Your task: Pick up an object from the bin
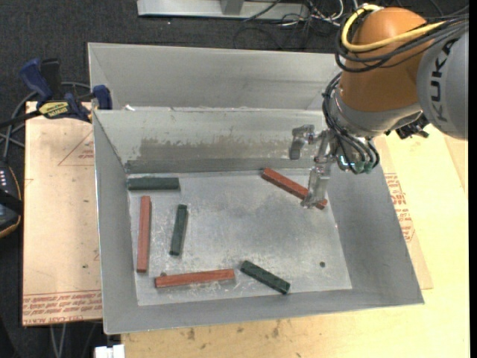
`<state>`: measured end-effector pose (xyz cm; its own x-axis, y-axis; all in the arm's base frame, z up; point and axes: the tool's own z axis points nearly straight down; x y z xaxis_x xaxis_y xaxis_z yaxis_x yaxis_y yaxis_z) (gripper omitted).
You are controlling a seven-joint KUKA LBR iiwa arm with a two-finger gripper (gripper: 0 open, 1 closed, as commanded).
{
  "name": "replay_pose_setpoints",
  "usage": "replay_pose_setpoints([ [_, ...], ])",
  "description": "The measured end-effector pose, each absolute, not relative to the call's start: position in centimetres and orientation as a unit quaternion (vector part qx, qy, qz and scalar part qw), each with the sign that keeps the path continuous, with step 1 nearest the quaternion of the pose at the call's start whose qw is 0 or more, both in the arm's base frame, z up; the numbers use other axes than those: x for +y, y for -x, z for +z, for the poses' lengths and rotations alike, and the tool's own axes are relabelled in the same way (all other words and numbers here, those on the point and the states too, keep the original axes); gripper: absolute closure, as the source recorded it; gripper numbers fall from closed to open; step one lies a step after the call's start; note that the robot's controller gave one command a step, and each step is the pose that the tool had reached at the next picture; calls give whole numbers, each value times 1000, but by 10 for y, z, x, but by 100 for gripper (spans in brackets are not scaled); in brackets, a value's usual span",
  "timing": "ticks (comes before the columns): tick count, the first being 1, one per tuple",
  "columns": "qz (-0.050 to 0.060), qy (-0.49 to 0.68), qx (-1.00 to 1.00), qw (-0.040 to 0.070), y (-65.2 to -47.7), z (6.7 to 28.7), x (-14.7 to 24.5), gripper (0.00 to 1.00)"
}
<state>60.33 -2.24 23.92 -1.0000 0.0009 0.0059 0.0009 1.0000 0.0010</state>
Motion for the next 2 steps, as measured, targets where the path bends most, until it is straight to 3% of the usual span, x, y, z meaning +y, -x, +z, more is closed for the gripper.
replay_pose_setpoints([
  [2, 0, 29, -1000, 1, -648, 70, -63, 0],
])
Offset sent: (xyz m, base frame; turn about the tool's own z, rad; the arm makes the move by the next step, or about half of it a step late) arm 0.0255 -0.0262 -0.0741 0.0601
